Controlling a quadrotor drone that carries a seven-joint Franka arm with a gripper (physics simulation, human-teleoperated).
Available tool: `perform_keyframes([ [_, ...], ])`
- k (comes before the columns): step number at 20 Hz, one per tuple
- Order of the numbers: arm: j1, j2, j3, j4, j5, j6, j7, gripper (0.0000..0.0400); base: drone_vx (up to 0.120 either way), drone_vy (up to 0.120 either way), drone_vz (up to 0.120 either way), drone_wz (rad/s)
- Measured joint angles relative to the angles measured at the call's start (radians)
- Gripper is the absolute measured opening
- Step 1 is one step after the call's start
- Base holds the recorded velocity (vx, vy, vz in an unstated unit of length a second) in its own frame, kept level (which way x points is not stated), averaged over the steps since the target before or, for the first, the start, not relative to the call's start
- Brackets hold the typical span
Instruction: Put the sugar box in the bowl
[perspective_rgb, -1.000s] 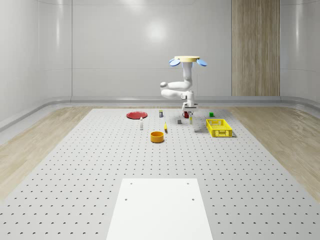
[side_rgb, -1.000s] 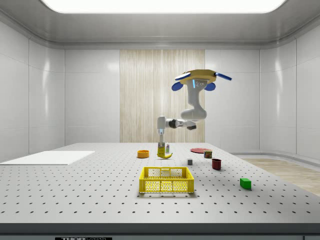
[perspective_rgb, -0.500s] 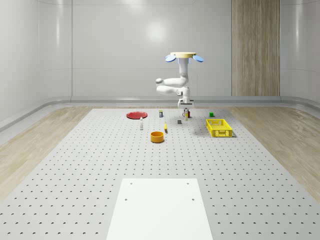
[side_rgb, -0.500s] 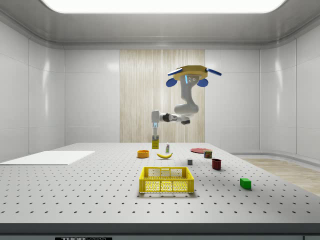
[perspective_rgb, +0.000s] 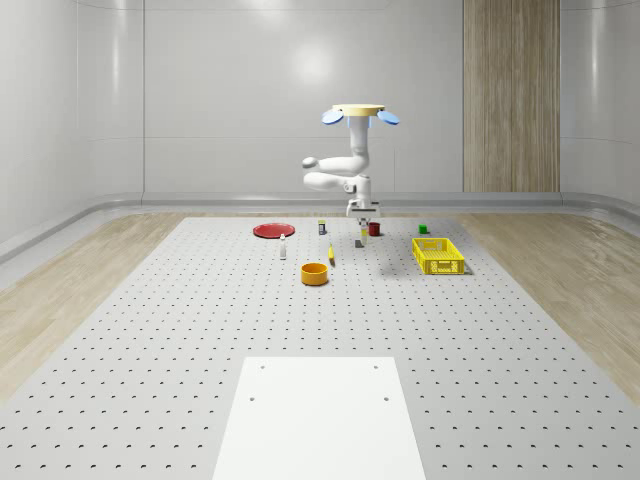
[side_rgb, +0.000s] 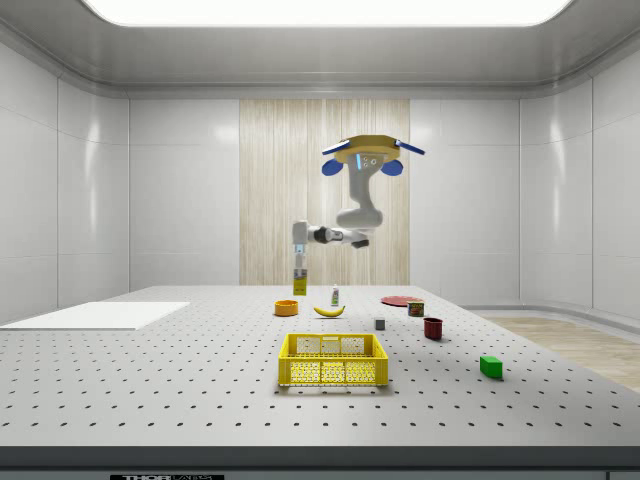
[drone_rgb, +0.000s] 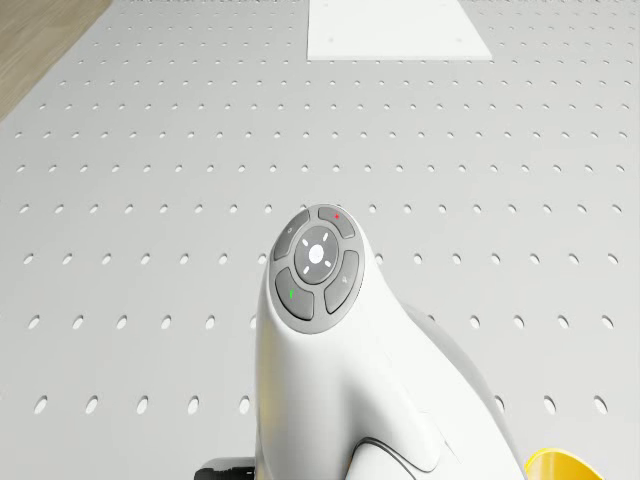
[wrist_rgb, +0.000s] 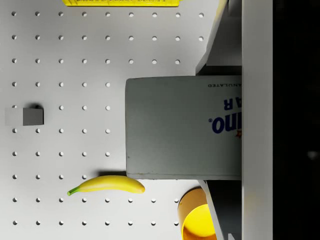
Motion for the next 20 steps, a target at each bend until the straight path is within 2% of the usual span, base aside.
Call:
perform_keyframes([
  [17,-0.004,-0.010,0.002,0.001,0.005,0.009,0.003,0.0164,0.120,-0.120,0.000,0.000],
  [20,-0.004,-0.012,0.002,0.001,0.005,0.011,0.003,0.0164,0.000,-0.120,0.000,0.000],
])
